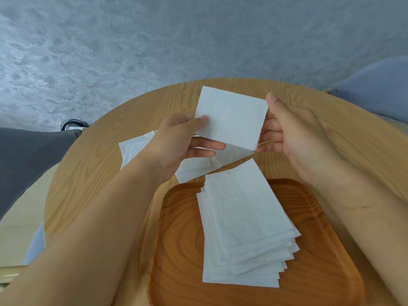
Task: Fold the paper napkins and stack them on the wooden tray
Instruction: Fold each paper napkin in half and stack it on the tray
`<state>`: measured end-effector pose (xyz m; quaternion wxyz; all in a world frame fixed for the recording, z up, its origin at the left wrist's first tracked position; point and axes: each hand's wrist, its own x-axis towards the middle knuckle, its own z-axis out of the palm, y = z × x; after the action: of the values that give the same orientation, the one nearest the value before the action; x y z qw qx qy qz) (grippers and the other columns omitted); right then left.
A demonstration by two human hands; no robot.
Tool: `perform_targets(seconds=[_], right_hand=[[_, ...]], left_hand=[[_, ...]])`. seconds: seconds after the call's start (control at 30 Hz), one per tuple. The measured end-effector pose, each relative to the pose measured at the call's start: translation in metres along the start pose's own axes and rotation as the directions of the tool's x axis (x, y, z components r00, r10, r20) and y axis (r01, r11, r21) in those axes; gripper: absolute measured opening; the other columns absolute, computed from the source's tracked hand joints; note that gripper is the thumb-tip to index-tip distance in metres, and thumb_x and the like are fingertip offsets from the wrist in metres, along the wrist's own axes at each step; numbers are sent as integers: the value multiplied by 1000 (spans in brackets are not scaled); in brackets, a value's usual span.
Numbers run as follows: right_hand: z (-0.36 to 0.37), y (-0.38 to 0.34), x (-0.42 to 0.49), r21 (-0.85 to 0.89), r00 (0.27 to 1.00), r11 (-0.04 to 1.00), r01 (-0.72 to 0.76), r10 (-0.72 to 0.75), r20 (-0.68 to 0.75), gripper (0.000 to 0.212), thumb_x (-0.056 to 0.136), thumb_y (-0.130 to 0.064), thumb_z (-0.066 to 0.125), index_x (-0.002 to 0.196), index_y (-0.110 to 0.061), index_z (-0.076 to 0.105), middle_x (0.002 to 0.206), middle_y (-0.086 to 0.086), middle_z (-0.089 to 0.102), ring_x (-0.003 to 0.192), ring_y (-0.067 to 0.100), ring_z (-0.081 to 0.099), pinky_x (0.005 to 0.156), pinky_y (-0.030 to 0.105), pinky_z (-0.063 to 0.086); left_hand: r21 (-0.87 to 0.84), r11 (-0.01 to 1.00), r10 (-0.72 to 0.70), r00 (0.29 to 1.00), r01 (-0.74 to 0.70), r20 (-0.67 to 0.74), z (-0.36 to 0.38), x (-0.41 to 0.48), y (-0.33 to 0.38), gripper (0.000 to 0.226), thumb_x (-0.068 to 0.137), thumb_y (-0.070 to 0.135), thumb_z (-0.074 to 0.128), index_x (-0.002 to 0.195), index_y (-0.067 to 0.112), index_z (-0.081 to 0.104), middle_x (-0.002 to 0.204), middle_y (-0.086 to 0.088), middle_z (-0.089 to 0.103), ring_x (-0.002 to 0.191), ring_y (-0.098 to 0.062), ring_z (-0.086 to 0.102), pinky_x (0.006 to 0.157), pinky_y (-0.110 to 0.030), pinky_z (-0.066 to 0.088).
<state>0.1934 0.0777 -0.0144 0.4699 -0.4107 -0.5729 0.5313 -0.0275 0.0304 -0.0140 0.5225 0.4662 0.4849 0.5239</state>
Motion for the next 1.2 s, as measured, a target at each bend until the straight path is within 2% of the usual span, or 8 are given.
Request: perform_targets(seconds=[0.13, 0.23, 0.4, 0.53, 0.67, 0.8, 0.97, 1.2], right_hand=[[-1, 4, -1, -111, 997, 991, 71, -73, -8, 16, 101, -24, 66, 103, -14, 78, 92, 4, 82, 73, 18, 76, 61, 28, 60], [-2, 5, -1, -134, 997, 988, 73, -75, -6, 13, 101, -16, 66, 102, -10, 77, 90, 2, 82, 69, 14, 75, 57, 24, 58], [-2, 1, -1, -35, 995, 997, 67, -64, 74, 20, 96, -24, 66, 95, -8, 77, 81, 11, 79, 63, 21, 72, 53, 28, 53], [-6, -4, 0, 56, 961, 998, -30, 13, 276, 56, 92, -45, 59, 123, 0, 66, 79, 16, 75, 58, 20, 64, 48, 28, 44], [-12, -3, 1, 1, 905, 999, -33, 29, 425, 41, 95, -53, 54, 87, -21, 78, 69, 3, 67, 56, 15, 57, 52, 33, 35], [-15, 1, 4, -94, 893, 995, -43, 80, 443, 34, 88, -49, 66, 76, -18, 73, 66, 4, 63, 51, 14, 49, 44, 28, 28], [-19, 4, 4, -324, 889, 945, 44, 111, 445, 25, 96, -22, 68, 78, -7, 73, 60, 2, 59, 45, 7, 46, 41, 19, 30], [-18, 5, 4, -396, 884, 916, 59, 137, 448, 27, 98, -29, 68, 74, -17, 75, 57, -5, 59, 45, 6, 44, 42, 15, 33]], left_hand=[[34, 999, 15, 1000, -16, 7, 1, -1, 0, 26, 109, 21, 54, 123, 8, 71, 112, -9, 80, 92, -31, 80, 65, -28, 65], [59, 998, 39, 999, -37, -32, 0, -1, 0, 24, 107, 23, 57, 119, 10, 73, 108, -7, 81, 89, -28, 81, 63, -26, 63], [66, 993, 109, 987, -101, -122, -4, 1, 1, 16, 102, 23, 66, 95, 16, 80, 96, -6, 81, 67, -14, 73, 55, -23, 55], [18, 994, 112, 993, -111, -36, -8, 0, 6, 28, 99, 18, 69, 73, 24, 80, 82, 0, 73, 57, -10, 58, 51, -21, 45], [135, 990, 26, 988, -47, 154, -9, -4, 7, 16, 97, 13, 70, 82, 13, 76, 76, -3, 67, 50, -8, 55, 46, -18, 42], [352, 936, -127, 936, 4, 327, -6, -8, 5, 8, 94, 13, 73, 88, 10, 78, 71, -9, 64, 49, -9, 52, 47, -19, 41], [496, 868, -186, 918, -13, 350, -4, -10, 4, 9, 88, 22, 73, 85, 15, 79, 55, -2, 61, 46, -8, 50, 46, -18, 38], [583, 811, -140, 951, -49, 275, -2, -8, 3, 22, 94, 28, 74, 85, 9, 77, 71, -10, 56, 53, -10, 46, 49, -17, 39]])
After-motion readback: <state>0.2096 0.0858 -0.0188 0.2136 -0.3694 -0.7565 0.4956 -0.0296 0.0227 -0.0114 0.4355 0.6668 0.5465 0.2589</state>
